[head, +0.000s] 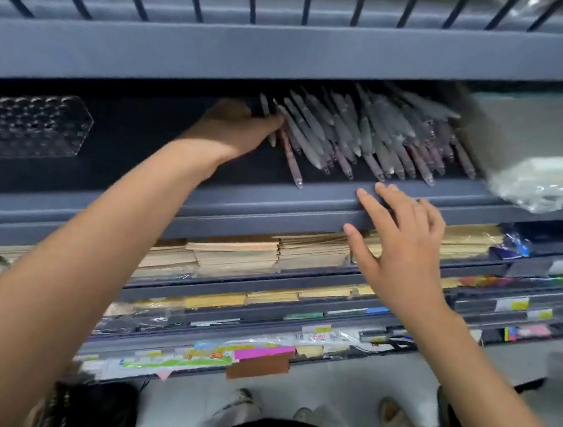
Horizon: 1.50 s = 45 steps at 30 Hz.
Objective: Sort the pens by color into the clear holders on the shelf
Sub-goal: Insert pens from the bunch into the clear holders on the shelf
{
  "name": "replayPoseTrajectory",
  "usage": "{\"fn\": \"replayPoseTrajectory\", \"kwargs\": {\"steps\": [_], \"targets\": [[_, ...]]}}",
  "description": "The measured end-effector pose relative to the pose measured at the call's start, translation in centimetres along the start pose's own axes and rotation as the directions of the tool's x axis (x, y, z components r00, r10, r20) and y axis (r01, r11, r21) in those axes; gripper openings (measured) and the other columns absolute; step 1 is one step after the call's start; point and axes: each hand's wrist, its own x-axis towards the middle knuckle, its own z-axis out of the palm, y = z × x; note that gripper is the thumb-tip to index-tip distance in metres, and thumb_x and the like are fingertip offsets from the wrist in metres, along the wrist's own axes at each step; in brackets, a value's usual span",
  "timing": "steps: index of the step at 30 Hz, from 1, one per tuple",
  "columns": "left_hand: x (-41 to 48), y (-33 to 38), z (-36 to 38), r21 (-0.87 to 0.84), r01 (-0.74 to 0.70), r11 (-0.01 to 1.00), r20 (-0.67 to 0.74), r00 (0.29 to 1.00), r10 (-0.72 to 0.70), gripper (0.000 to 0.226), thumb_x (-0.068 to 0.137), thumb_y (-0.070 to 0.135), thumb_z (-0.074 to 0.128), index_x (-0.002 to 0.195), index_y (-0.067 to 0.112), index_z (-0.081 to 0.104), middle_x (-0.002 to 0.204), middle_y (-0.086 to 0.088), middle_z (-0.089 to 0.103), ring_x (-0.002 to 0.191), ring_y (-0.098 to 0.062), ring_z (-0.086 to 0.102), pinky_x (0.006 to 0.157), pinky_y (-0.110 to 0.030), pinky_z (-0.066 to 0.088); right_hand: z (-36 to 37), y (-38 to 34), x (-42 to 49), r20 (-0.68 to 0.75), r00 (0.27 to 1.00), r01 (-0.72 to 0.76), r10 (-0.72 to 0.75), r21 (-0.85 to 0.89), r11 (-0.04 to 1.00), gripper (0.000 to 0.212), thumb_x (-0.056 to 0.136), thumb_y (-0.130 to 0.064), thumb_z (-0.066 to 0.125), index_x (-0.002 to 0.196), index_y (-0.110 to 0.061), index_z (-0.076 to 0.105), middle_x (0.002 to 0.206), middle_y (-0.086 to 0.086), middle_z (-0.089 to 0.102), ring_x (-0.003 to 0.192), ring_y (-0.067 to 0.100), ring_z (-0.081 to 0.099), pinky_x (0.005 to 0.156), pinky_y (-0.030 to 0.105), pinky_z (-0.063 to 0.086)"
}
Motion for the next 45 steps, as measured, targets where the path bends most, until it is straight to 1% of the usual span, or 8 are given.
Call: {"fn": "replayPoseTrajectory", "kwargs": {"steps": [2, 5, 17, 23, 30, 35, 40, 45], "targets": [[1.6, 1.6, 0.1, -0.211, 0.167, 0.963, 0.127, 0.982, -0.142, 0.06, 0.083, 0.07, 0.064, 0.123, 0.026, 0.055, 0.113, -0.007, 0.06, 0.091, -0.017, 0.061, 0.07, -0.029, 0.052, 0.0, 0.2, 0.2, -0.024, 1.0, -0.008, 0.009, 0.053, 0.999, 0.044, 0.096, -0.044, 0.051, 0.132, -0.018, 0.057, 0.135, 0.008, 0.056, 0.127, 0.026, 0.05, 0.109, 0.049, 0.029], [3.5, 4.1, 0.8, -0.171, 0.315, 0.934, 0.221, 0.936, -0.275, 0.084, 0.078, 0.071, 0.069, 0.139, 0.019, 0.045, 0.119, -0.013, 0.051, 0.087, -0.021, 0.056, 0.061, -0.035, 0.052, 0.6, 0.5, -0.2, -0.048, 0.999, 0.009, -0.006, 0.062, 0.998, 0.044, 0.096, -0.043, 0.051, 0.132, -0.019, 0.056, 0.135, 0.008, 0.055, 0.127, 0.025, 0.049, 0.109, 0.049, 0.028], [5.1, 7.1, 2.1, -0.073, 0.413, 0.908, 0.257, 0.887, -0.383, 0.093, 0.055, 0.049, 0.093, 0.129, 0.019, 0.045, 0.129, -0.016, 0.044, 0.11, -0.035, 0.054, 0.054, -0.05, 0.059, 0.7, 0.9, -0.4, -0.045, 0.999, 0.012, -0.005, 0.147, 0.989, 0.046, 0.093, -0.034, 0.052, 0.136, -0.018, 0.053, 0.138, 0.008, 0.052, 0.132, 0.025, 0.044, 0.113, 0.051, 0.025], [5.6, 8.8, 3.4, 0.131, 0.392, 0.911, 0.241, 0.879, -0.412, 0.034, 0.056, 0.029, 0.068, 0.086, 0.013, 0.066, 0.078, -0.009, 0.067, 0.081, -0.024, 0.061, 0.067, -0.046, 0.057, 0.6, 0.9, -0.4, -0.031, 1.0, 0.006, -0.001, 0.164, 0.986, 0.046, 0.092, -0.033, 0.053, 0.136, -0.018, 0.053, 0.138, 0.007, 0.052, 0.133, 0.025, 0.044, 0.112, 0.051, 0.025], [6.1, 8.9, 3.0, 0.263, 0.384, 0.885, 0.309, 0.835, -0.455, 0.022, 0.084, 0.029, 0.071, 0.092, 0.009, 0.067, 0.061, -0.008, 0.071, 0.071, -0.021, 0.065, 0.065, -0.035, 0.06, 0.4, 0.9, -0.3, -0.006, 1.0, -0.012, 0.014, 0.191, 0.982, 0.046, 0.09, -0.029, 0.055, 0.135, -0.02, 0.052, 0.138, 0.006, 0.052, 0.134, 0.023, 0.042, 0.113, 0.05, 0.024], [5.9, 8.7, 3.0, 0.297, 0.351, 0.888, 0.316, 0.841, -0.438, 0.015, 0.089, 0.015, 0.061, 0.076, 0.007, 0.061, 0.061, -0.009, 0.063, 0.066, -0.019, 0.06, 0.094, -0.034, 0.051, 0.1, 0.9, -0.2, 0.023, 1.0, -0.012, 0.007, 0.185, 0.983, 0.046, 0.091, -0.028, 0.054, 0.136, -0.02, 0.052, 0.139, 0.006, 0.051, 0.134, 0.023, 0.042, 0.113, 0.049, 0.023], [5.8, 8.4, 2.9, 0.31, 0.331, 0.891, 0.275, 0.866, -0.417, 0.021, 0.09, 0.008, 0.059, 0.069, 0.009, 0.055, 0.057, -0.008, 0.054, 0.058, -0.02, 0.052, 0.074, -0.032, 0.048, -0.3, 0.9, -0.1, 0.049, 0.999, -0.018, 0.009, 0.182, 0.983, 0.046, 0.091, -0.027, 0.055, 0.136, -0.02, 0.052, 0.14, 0.006, 0.051, 0.135, 0.022, 0.042, 0.113, 0.049, 0.023], [5.6, 7.9, 3.1, 0.394, 0.231, 0.89, 0.224, 0.915, -0.337, 0.009, 0.087, 0.007, 0.06, 0.085, -0.001, 0.063, 0.081, -0.02, 0.065, 0.073, -0.031, 0.063, 0.087, -0.045, 0.055, -0.4, 0.8, -0.1, 0.05, 0.999, -0.024, 0.014, 0.194, 0.981, 0.046, 0.09, -0.027, 0.056, 0.135, -0.02, 0.053, 0.139, 0.005, 0.052, 0.134, 0.022, 0.042, 0.113, 0.048, 0.022]]}}
